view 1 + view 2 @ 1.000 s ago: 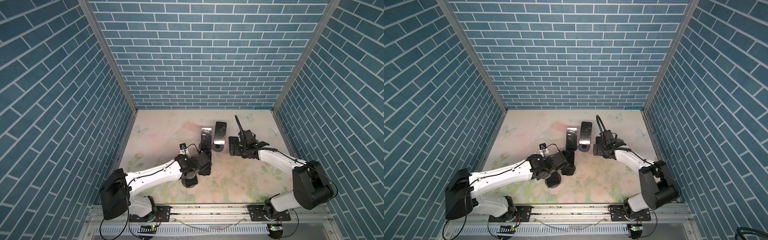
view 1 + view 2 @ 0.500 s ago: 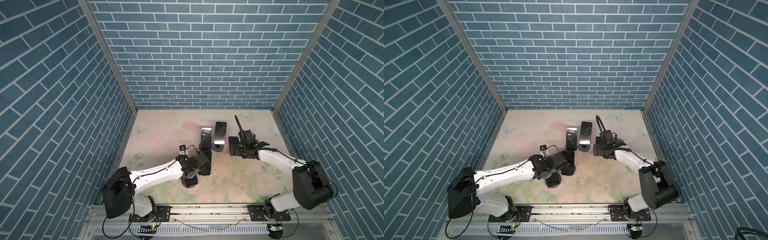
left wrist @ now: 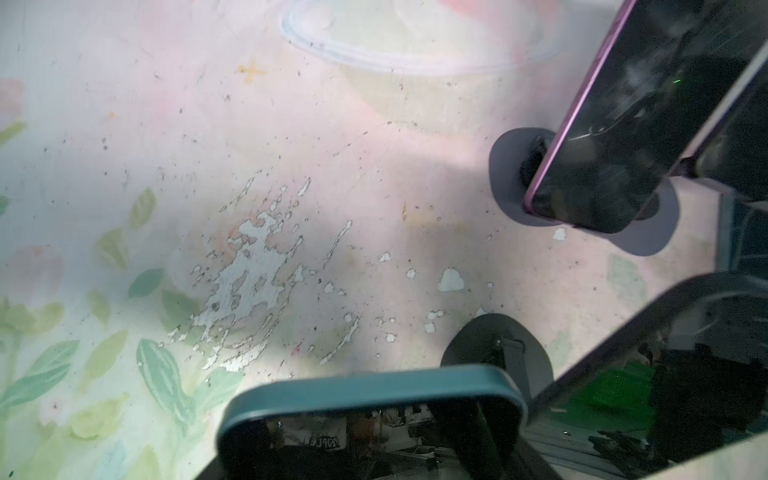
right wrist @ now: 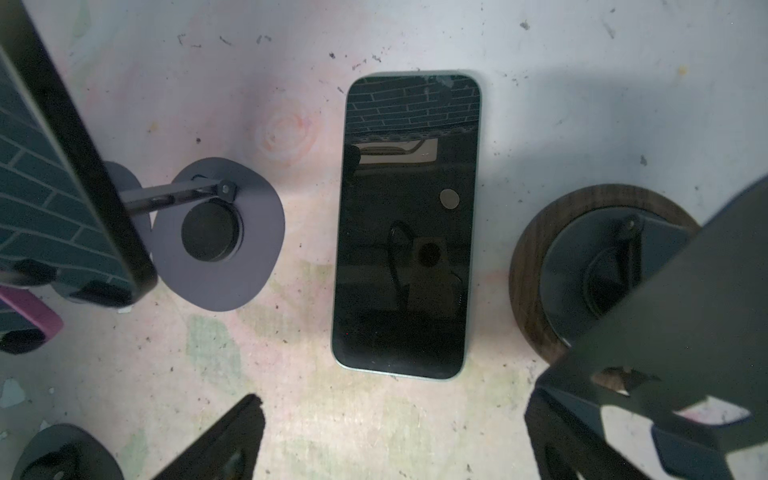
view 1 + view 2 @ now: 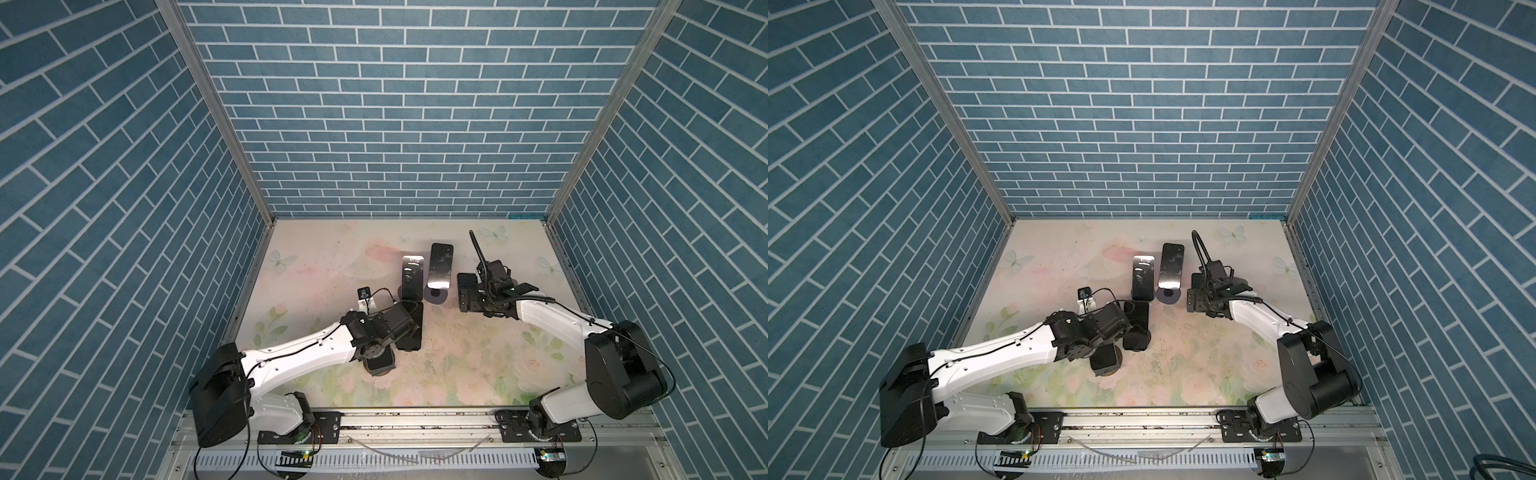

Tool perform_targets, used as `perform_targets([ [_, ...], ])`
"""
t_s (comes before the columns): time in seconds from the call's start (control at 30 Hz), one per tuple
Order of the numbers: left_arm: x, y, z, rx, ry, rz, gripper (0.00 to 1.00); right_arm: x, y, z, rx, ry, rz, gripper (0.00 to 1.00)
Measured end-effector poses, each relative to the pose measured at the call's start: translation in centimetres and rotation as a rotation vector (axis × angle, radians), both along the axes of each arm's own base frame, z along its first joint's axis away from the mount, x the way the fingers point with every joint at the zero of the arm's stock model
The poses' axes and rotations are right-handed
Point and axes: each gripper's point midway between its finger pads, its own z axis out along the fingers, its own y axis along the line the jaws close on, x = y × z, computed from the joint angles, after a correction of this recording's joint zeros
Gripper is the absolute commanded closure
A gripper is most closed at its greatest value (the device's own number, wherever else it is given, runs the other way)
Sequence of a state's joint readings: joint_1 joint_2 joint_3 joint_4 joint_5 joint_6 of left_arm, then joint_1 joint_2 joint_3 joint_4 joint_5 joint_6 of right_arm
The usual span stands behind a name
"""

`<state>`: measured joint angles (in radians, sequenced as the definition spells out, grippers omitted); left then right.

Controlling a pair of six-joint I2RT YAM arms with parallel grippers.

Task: Remove the phone from the phone stand
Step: 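Grasp the black phone with the left gripper and lift it off the stand, then carry the black phone with the left gripper farther from the robot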

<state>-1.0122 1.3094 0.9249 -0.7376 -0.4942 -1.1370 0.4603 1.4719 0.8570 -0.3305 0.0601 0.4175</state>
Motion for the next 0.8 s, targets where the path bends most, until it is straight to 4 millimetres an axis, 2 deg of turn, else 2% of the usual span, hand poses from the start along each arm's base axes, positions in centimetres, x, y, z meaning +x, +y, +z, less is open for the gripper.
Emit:
perform_targets([
  [0.23,0.9,0.2,3.2,0.041,-0.101,-0.1,0.39,-0.2,-0.1,-0.1,-0.005,0.008,0.0,0.01],
  [0.33,1.7,1.0,5.0,0.068,-0.143,-0.111,0.39,-0.3,-0.2,-0.2,-0.008,0.012,-0.001,0.01],
  [0.5,3.3,4.9,7.6,0.089,-0.204,-0.044,0.39,-0.4,-0.3,-0.3,-0.014,0.018,-0.002,0.01],
  [0.63,3.7,8.1,9.4,0.081,-0.255,0.014,0.39,-0.5,-0.3,-0.3,-0.016,0.023,-0.003,0.01],
  [0.7,3.8,9.7,9.8,0.087,-0.271,0.046,0.4,-0.5,-0.3,-0.3,-0.017,0.024,-0.002,0.01],
  [0.8,4.1,11.7,9.4,0.105,-0.266,0.09,0.39,-0.5,-0.4,-0.4,-0.017,0.025,-0.002,0.01],
])
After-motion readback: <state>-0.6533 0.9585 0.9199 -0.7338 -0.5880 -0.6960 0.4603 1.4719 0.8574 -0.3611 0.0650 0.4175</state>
